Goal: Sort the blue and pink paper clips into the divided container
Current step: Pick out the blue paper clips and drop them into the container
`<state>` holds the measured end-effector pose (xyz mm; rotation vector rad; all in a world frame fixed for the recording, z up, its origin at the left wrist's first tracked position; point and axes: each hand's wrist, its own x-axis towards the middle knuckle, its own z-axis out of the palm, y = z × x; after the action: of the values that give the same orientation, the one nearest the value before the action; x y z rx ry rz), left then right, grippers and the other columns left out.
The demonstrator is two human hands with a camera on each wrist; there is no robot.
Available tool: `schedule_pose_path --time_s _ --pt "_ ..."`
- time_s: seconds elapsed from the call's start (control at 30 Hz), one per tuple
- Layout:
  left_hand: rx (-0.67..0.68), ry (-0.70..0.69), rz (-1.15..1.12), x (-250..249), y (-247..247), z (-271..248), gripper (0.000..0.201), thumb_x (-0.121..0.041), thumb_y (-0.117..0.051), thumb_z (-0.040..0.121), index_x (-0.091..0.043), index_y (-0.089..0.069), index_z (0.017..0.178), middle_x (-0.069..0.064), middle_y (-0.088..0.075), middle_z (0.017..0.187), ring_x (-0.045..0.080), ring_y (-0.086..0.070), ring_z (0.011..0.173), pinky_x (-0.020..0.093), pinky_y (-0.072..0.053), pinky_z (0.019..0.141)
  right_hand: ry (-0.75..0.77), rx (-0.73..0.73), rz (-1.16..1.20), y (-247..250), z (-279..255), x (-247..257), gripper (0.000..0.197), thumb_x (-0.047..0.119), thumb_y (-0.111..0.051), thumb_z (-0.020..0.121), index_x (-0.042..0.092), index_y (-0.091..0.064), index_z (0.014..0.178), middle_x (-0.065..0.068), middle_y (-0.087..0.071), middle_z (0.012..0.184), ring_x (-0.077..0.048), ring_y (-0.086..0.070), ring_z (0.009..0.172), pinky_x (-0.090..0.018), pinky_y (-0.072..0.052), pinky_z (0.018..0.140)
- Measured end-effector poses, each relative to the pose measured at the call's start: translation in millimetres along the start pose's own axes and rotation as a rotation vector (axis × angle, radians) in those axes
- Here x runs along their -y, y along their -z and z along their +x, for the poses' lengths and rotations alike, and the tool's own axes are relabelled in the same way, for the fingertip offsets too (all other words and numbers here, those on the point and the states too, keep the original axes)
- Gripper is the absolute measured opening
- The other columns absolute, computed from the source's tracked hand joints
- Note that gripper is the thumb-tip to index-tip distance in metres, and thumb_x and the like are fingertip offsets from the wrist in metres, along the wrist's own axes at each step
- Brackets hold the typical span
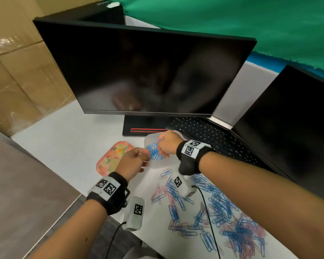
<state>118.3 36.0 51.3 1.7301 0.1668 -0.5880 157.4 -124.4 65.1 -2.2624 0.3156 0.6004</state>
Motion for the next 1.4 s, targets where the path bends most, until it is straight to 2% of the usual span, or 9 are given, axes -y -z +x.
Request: schedule_pose_path --time_s 0.17,0.23,0.37,0.53,0.73,1.1,1.23,1.3,1.4 --pt "0.072 -0.122 0.437 41 -8 0 0.017 -0.011 -0.057 0.086 -0.027 -0.061 0.081 -0.001 -0.066 0.081 0.016 -0.059 0.072 0.024 -0.048 0.069 0.111 -0.129 -0.017 -6 -5 -1 0.044 0.009 -0.052 0.085 0.01 -0.052 0.129 -0.011 -0.06 0.125 -0.025 -0.058 0.112 -0.03 -0.047 0.095" --pt "0.146 -0.168 0.666 52 -16 -2 0.016 -0.016 -0.058 0.084 -0.032 -0.058 0.078 -0.01 -0.061 0.079 0.011 -0.056 0.071 0.019 -0.043 0.065 0.197 -0.224 0.048 -4 -18 -9 0.038 0.006 -0.05 0.085 0.012 -0.058 0.122 -0.005 -0.064 0.117 -0.017 -0.059 0.105 -0.024 -0.045 0.092" --pt "0.297 -0.221 0.978 68 -31 -3 0.011 -0.026 -0.052 0.08 -0.028 -0.061 0.085 -0.007 -0.063 0.091 0.017 -0.06 0.083 0.028 -0.049 0.074 0.184 -0.306 0.067 -5 -53 -48 0.022 0.007 -0.047 0.087 0.022 -0.063 0.09 0.011 -0.06 0.075 -0.005 -0.056 0.064 -0.019 -0.046 0.062" --pt "0.36 -0.3 1.21 84 -39 -2 0.007 -0.033 -0.053 0.084 -0.026 -0.053 0.084 -0.006 -0.053 0.09 0.022 -0.059 0.093 0.027 -0.04 0.071 0.038 -0.142 -0.07 -29 -85 -118 0.017 0.005 -0.051 0.083 0.02 -0.058 0.085 0.004 -0.058 0.077 -0.014 -0.059 0.072 -0.032 -0.056 0.073" --pt "0.326 -0.358 1.221 89 -41 -2 0.012 -0.025 -0.045 0.088 -0.022 -0.057 0.088 -0.002 -0.057 0.098 0.023 -0.059 0.089 0.034 -0.05 0.075 -0.003 -0.111 -0.189 -61 -106 -155 0.013 0.011 -0.055 0.082 0.021 -0.048 0.085 0.005 -0.049 0.081 -0.017 -0.05 0.073 -0.032 -0.048 0.07" --pt "0.297 -0.33 0.89 80 -36 0 0.012 -0.016 -0.048 0.083 -0.022 -0.056 0.077 -0.008 -0.062 0.075 0.013 -0.058 0.072 0.029 -0.051 0.068 -0.058 -0.071 -0.17 -70 -114 -166 0.023 0.0 -0.048 0.083 0.021 -0.046 0.093 0.0 -0.053 0.089 -0.018 -0.053 0.08 -0.032 -0.05 0.075" --pt "0.297 -0.296 0.745 79 -37 2 0.03 -0.006 -0.045 0.085 -0.031 -0.056 0.099 -0.005 -0.068 0.074 0.007 -0.058 0.064 0.02 -0.049 0.065 -0.033 -0.058 -0.175 -70 -123 -167 0.022 0.005 -0.047 0.085 0.016 -0.052 0.104 0.001 -0.053 0.099 -0.017 -0.054 0.091 -0.024 -0.045 0.076" --pt "0.294 -0.244 0.683 78 -37 6 0.039 -0.003 -0.043 0.084 -0.035 -0.055 0.104 -0.004 -0.07 0.076 0.008 -0.061 0.069 0.019 -0.05 0.069 -0.031 -0.056 -0.114 -69 -126 -169 0.018 0.009 -0.047 0.088 0.015 -0.053 0.103 0.003 -0.055 0.094 -0.011 -0.053 0.083 -0.018 -0.041 0.07" --pt "0.309 -0.168 0.617 76 -37 10 0.038 0.0 -0.043 0.08 -0.034 -0.06 0.088 -0.001 -0.071 0.072 0.015 -0.065 0.07 0.026 -0.053 0.071 -0.072 -0.105 0.043 -66 -125 -170 0.009 0.014 -0.046 0.093 0.012 -0.05 0.085 0.001 -0.046 0.07 -0.014 -0.04 0.06 -0.022 -0.034 0.058"
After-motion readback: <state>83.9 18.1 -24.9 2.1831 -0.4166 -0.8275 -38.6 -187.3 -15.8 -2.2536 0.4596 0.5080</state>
